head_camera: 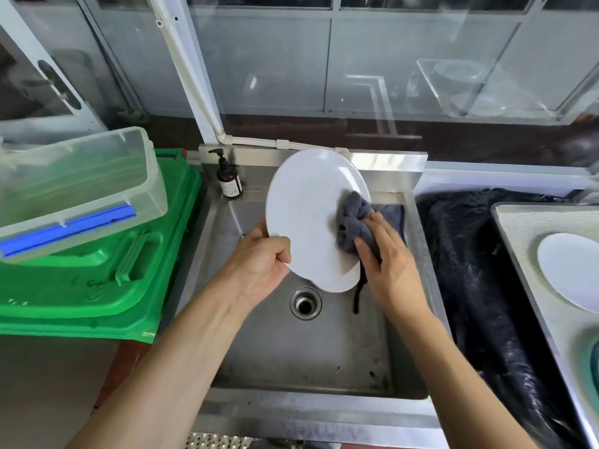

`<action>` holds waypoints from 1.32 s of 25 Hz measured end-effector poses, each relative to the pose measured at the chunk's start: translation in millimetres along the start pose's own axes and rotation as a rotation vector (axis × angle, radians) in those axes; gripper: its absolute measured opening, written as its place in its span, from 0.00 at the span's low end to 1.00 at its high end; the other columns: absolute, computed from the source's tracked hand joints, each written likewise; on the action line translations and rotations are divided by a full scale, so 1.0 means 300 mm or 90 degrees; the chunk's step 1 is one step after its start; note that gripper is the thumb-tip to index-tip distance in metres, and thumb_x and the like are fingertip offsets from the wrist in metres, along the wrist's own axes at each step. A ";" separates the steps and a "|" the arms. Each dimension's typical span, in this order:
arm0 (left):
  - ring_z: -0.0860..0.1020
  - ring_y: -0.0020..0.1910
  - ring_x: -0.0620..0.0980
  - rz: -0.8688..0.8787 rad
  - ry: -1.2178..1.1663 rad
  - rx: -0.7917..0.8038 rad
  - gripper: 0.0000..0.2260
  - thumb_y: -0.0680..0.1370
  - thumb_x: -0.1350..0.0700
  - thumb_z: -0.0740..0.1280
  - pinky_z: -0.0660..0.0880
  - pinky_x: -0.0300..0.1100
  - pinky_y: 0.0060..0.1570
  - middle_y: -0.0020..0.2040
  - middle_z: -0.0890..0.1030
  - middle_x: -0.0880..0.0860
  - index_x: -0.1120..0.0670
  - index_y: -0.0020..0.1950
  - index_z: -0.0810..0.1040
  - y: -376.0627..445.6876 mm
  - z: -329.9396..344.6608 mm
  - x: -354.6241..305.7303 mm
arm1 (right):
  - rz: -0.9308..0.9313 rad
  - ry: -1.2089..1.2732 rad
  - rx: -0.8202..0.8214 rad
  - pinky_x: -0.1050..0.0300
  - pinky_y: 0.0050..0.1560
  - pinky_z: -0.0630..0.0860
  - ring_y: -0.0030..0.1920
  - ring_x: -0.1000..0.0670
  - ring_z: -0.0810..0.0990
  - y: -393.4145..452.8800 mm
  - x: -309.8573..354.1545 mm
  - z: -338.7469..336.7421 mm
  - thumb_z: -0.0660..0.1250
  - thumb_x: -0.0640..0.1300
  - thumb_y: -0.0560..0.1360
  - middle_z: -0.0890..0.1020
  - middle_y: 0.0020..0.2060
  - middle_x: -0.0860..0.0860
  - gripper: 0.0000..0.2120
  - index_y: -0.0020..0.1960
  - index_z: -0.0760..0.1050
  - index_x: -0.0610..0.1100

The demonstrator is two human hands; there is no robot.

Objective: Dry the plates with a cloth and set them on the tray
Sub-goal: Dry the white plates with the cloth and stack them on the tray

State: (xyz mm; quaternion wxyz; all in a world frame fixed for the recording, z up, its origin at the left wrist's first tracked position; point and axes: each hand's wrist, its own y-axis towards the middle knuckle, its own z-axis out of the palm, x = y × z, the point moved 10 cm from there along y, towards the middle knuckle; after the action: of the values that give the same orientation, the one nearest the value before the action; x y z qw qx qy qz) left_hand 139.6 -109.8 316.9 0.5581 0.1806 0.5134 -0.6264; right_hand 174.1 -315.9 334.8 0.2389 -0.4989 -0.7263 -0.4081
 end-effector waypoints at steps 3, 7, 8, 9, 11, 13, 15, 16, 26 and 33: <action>0.74 0.47 0.56 0.005 -0.002 -0.033 0.22 0.66 0.80 0.48 0.71 0.45 0.44 0.46 0.75 0.60 0.62 0.46 0.73 0.012 0.010 -0.005 | 0.015 0.029 0.031 0.59 0.76 0.64 0.75 0.63 0.64 -0.144 0.022 0.091 0.62 0.50 0.84 0.63 0.70 0.78 0.21 0.76 0.67 0.53; 0.79 0.43 0.60 -0.030 -0.021 -0.041 0.24 0.66 0.79 0.45 0.76 0.47 0.45 0.44 0.77 0.63 0.65 0.49 0.75 0.000 0.032 0.034 | -0.117 0.016 0.040 0.59 0.75 0.65 0.75 0.59 0.67 -0.214 0.159 0.143 0.66 0.53 0.82 0.67 0.73 0.68 0.22 0.74 0.70 0.49; 0.80 0.43 0.61 -0.045 -0.030 -0.035 0.25 0.67 0.78 0.45 0.79 0.47 0.45 0.46 0.77 0.65 0.68 0.54 0.74 -0.004 0.036 0.044 | -0.140 -0.010 0.041 0.57 0.75 0.64 0.75 0.56 0.69 -0.210 0.177 0.140 0.70 0.54 0.80 0.70 0.73 0.62 0.24 0.72 0.72 0.47; 0.81 0.43 0.63 -0.059 -0.041 -0.029 0.27 0.67 0.78 0.45 0.81 0.47 0.44 0.49 0.77 0.67 0.68 0.59 0.73 -0.007 0.041 0.050 | -0.157 -0.046 0.044 0.54 0.75 0.65 0.74 0.53 0.71 -0.202 0.183 0.138 0.74 0.55 0.77 0.73 0.72 0.55 0.27 0.71 0.73 0.45; 0.81 0.44 0.65 -0.077 -0.071 -0.024 0.29 0.67 0.78 0.44 0.83 0.47 0.43 0.52 0.77 0.69 0.67 0.62 0.73 -0.015 0.053 0.054 | -0.178 -0.132 0.014 0.45 0.74 0.68 0.71 0.47 0.75 -0.186 0.181 0.129 0.79 0.49 0.72 0.78 0.68 0.47 0.28 0.68 0.76 0.41; 0.82 0.44 0.65 -0.084 -0.087 -0.014 0.27 0.67 0.78 0.45 0.82 0.48 0.44 0.52 0.77 0.69 0.66 0.58 0.74 -0.018 0.068 0.051 | -0.181 -0.176 -0.051 0.42 0.72 0.69 0.69 0.46 0.77 -0.180 0.176 0.107 0.80 0.39 0.70 0.81 0.65 0.46 0.26 0.66 0.79 0.39; 0.81 0.48 0.65 -0.087 -0.088 -0.010 0.25 0.67 0.77 0.46 0.81 0.49 0.48 0.54 0.77 0.70 0.66 0.56 0.74 -0.018 0.070 0.044 | -0.198 -0.178 -0.103 0.42 0.70 0.71 0.66 0.46 0.79 -0.178 0.182 0.084 0.79 0.33 0.68 0.83 0.61 0.45 0.23 0.62 0.81 0.39; 0.80 0.51 0.65 -0.092 -0.083 -0.004 0.25 0.68 0.77 0.46 0.79 0.51 0.53 0.55 0.76 0.71 0.67 0.58 0.73 -0.014 0.070 0.041 | -0.213 -0.173 -0.120 0.43 0.69 0.72 0.64 0.45 0.80 -0.175 0.191 0.075 0.78 0.32 0.68 0.83 0.60 0.45 0.21 0.60 0.82 0.38; 0.82 0.51 0.56 -0.084 0.010 0.029 0.13 0.77 0.61 0.69 0.80 0.52 0.57 0.52 0.83 0.59 0.56 0.61 0.79 0.037 0.016 0.015 | 0.217 0.358 -0.151 0.62 0.36 0.77 0.37 0.59 0.81 -0.107 0.005 0.000 0.77 0.39 0.67 0.86 0.39 0.54 0.11 0.48 0.83 0.49; 0.79 0.47 0.52 -0.019 0.052 0.000 0.11 0.69 0.65 0.66 0.75 0.42 0.47 0.45 0.83 0.55 0.57 0.50 0.80 0.079 -0.063 0.024 | 0.380 0.738 -0.062 0.46 0.39 0.83 0.45 0.45 0.87 -0.092 -0.028 0.030 0.73 0.41 0.76 0.87 0.49 0.46 0.11 0.54 0.85 0.55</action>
State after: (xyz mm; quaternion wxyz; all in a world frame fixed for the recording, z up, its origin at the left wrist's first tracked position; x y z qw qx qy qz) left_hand 151.6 -94.0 292.9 0.5272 0.1985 0.5386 -0.6266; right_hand 152.6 -317.6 313.7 0.6723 -0.3884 -0.2906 -0.5593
